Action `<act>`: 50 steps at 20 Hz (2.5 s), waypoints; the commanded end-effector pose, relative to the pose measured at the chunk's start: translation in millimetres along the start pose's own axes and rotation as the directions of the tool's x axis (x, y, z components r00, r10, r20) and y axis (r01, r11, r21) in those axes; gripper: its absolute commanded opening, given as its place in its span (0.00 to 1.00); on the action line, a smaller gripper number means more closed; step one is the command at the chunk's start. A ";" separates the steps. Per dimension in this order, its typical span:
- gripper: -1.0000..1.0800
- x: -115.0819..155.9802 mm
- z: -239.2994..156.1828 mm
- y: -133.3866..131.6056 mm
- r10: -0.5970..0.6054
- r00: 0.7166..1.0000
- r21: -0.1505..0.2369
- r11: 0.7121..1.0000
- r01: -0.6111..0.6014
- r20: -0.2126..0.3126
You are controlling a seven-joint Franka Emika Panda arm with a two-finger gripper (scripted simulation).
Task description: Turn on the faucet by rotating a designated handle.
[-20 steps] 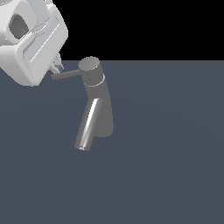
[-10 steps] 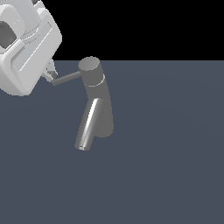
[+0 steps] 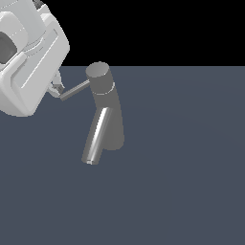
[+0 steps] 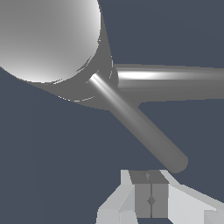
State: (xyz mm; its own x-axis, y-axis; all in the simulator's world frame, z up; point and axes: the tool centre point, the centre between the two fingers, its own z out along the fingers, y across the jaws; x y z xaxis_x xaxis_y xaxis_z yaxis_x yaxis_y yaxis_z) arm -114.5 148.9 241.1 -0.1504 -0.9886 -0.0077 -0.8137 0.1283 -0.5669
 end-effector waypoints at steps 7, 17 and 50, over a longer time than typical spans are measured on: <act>0.00 33.5 3.4 20.2 0.027 0.999 -0.008 1.000 -0.027 -0.026; 0.00 39.0 -0.2 25.8 0.012 1.000 0.004 1.000 -0.012 -0.012; 0.00 102.0 -2.1 28.8 0.000 1.000 0.007 1.000 0.000 -0.009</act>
State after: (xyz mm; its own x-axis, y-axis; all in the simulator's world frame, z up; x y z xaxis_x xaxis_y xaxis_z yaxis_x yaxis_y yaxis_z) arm -155.2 56.7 225.1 -0.1487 -0.9889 0.0001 -0.8104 0.1218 -0.5731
